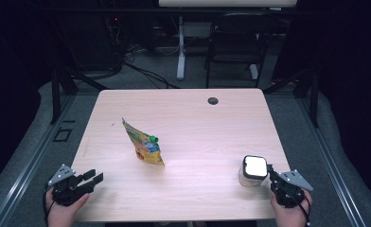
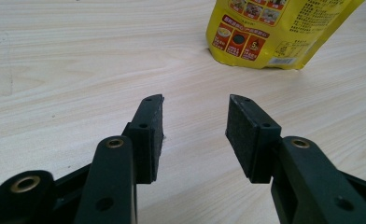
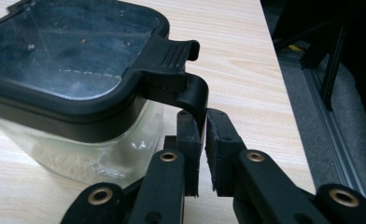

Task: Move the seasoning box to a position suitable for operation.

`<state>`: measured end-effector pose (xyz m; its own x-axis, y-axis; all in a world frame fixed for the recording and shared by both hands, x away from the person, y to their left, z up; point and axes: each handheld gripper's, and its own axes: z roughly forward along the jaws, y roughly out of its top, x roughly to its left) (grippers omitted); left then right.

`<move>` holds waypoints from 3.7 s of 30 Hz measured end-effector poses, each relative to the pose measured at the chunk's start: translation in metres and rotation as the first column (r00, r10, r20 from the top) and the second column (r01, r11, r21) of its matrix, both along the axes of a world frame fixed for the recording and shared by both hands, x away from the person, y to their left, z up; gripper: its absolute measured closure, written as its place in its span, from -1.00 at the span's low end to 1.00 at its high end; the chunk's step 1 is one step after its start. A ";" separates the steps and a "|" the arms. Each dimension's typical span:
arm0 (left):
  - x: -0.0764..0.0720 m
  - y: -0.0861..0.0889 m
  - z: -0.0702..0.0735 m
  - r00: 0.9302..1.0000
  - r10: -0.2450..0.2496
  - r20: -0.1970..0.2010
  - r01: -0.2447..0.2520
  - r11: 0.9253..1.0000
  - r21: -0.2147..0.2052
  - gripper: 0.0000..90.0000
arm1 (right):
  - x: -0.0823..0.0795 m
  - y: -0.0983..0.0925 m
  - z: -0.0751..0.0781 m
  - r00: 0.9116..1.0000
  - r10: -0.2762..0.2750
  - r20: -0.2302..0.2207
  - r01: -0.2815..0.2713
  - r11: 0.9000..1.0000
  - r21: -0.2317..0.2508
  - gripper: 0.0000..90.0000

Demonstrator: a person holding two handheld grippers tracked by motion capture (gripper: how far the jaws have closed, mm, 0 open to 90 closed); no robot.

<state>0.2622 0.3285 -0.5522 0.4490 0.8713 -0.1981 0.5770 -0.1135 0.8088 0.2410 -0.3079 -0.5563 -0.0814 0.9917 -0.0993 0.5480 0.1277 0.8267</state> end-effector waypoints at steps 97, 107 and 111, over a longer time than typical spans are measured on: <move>0.014 -0.127 0.034 0.973 -0.231 0.003 0.231 0.971 -0.067 0.37 | 0.010 0.104 0.060 0.942 0.336 0.014 -0.331 0.917 0.225 0.69; 0.018 -0.173 0.035 0.951 -0.310 -0.001 0.310 0.950 -0.029 0.48 | 0.006 0.115 0.054 0.931 0.364 -0.032 -0.350 0.913 0.209 0.79; 0.019 -0.183 0.033 0.946 -0.324 -0.004 0.324 0.946 -0.031 0.51 | 0.008 0.117 0.051 0.930 0.366 -0.046 -0.347 0.911 0.222 0.79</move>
<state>0.2810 0.1460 -0.5196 0.7042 0.6728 -0.2269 0.5203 -0.2716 0.8096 0.2491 -0.1904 -0.5049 -0.4323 0.8927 0.1271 0.5671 0.1596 0.8081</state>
